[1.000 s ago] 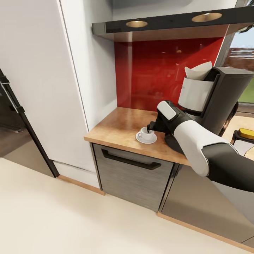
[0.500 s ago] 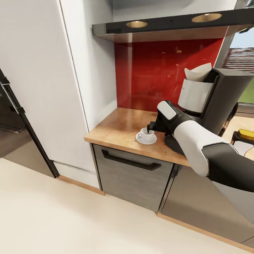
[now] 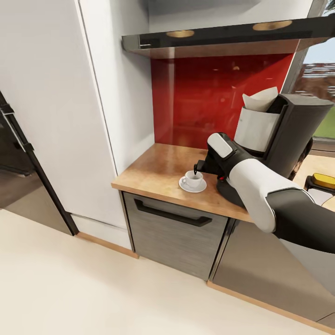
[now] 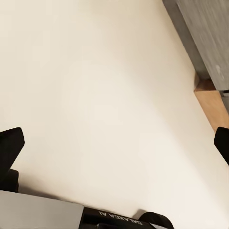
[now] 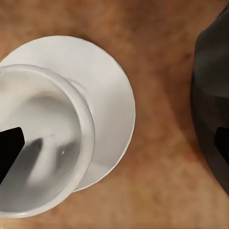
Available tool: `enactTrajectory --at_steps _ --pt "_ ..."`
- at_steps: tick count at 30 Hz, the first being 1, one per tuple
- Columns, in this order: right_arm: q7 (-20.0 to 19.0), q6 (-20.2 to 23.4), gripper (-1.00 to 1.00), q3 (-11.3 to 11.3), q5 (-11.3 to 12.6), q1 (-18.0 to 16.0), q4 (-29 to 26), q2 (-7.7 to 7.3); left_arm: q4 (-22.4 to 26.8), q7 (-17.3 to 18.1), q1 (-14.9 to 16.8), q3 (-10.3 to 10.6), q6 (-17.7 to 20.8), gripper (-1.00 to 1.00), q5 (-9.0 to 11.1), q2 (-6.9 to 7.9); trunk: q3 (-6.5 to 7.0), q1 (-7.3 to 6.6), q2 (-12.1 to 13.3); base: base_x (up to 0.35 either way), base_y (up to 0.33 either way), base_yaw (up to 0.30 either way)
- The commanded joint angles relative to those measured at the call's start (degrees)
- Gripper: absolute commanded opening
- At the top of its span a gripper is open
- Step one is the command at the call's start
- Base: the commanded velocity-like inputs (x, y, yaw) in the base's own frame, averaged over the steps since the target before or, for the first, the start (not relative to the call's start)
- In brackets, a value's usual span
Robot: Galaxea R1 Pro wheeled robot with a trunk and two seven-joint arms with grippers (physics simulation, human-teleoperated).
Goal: Set up a coffee station on the kitchen countertop: keep the coffee maker on the countertop, move the bottle of coffee from the kitchen shelf to the counter next to the coffee maker, place a paper coffee filter on top of the coffee maker, put the saucer next to the coffee maker with the coffee cup on the saucer, and place the electric kettle next to the coffee maker.
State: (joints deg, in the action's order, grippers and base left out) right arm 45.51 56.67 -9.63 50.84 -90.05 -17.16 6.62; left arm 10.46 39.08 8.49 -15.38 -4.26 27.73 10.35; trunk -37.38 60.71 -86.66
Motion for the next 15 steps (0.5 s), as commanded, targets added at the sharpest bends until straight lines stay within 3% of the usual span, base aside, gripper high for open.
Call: enactTrajectory --at_steps 1,5,15 --pt "0.5 0.2 1.00 -0.4 0.6 0.0 -0.1 -0.03 -0.1 0.2 0.0 0.2 -0.2 1.00 0.3 0.02 -0.05 0.00 0.0 0.000 0.000 0.000" --pt "0.4 0.2 1.00 -0.4 0.8 0.0 -0.1 -0.01 -0.1 0.2 0.0 0.2 -0.2 1.00 0.3 0.02 0.66 -0.88 1.6 0.000 0.000 0.000" --pt "0.3 0.2 1.00 -0.3 2.1 0.0 -0.5 0.14 -0.1 0.2 0.0 0.3 -0.2 1.00 0.3 0.02 0.66 -0.88 1.6 0.000 0.000 0.000"
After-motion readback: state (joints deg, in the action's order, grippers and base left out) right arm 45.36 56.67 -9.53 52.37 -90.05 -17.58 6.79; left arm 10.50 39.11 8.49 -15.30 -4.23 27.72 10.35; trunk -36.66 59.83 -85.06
